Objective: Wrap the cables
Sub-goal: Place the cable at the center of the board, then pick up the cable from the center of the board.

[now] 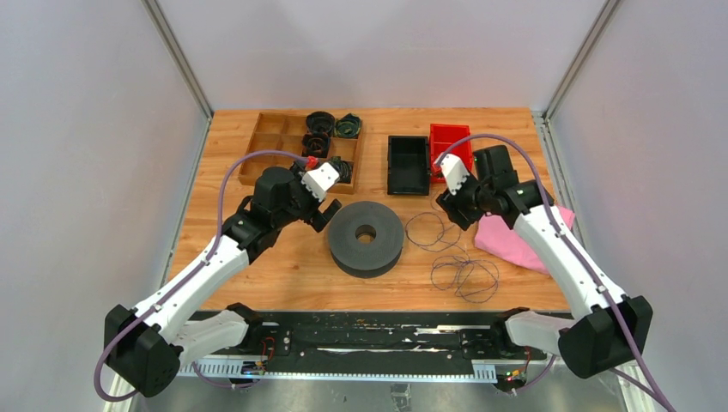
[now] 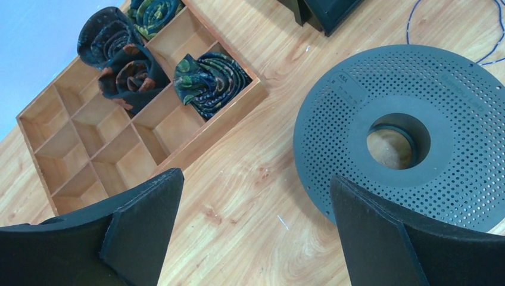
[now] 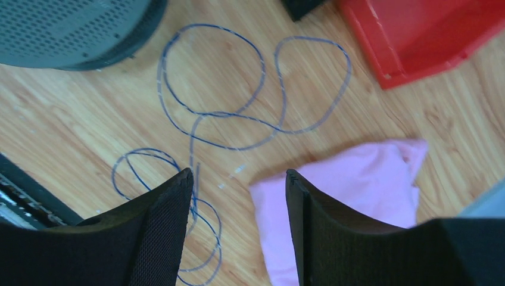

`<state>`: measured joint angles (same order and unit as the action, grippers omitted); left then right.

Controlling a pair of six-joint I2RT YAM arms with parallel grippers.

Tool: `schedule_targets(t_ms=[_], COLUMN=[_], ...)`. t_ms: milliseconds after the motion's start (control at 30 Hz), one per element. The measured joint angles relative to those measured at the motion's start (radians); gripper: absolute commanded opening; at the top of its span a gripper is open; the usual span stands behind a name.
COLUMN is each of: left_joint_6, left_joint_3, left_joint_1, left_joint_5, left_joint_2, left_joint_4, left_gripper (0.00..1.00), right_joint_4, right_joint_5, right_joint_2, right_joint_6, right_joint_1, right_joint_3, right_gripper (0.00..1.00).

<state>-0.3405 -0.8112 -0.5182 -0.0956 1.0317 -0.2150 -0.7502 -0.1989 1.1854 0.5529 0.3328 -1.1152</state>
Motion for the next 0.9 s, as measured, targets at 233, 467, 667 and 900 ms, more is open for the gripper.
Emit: schedule_targets(t_ms=[233, 467, 667, 900], left_joint_6=[0.000, 0.000, 0.000, 0.000], left_joint_3=[0.000, 0.001, 0.016, 0.023], left_joint_1=[0.000, 0.000, 0.000, 0.000], left_joint_5=[0.010, 0.009, 0.010, 0.009], left_joint_2=[0.003, 0.007, 0.007, 0.007], left_joint_4=[-0.019, -0.019, -0.019, -0.018], left_gripper=[0.98, 0.98, 0.98, 0.98], right_joint_4=[0.100, 0.130, 0.162, 0.205], right_joint_5=[-0.180, -0.278, -0.338, -0.359], right_joint_2=[0.138, 0.320, 0.408, 0.462], right_joint_6=[-0.054, -0.092, -0.100, -0.086], right_joint_1=[0.035, 0.055, 0.058, 0.063], right_joint_3=[0.070, 0.103, 0.122, 0.151], right_gripper=[0.56, 0.49, 0.53, 0.51])
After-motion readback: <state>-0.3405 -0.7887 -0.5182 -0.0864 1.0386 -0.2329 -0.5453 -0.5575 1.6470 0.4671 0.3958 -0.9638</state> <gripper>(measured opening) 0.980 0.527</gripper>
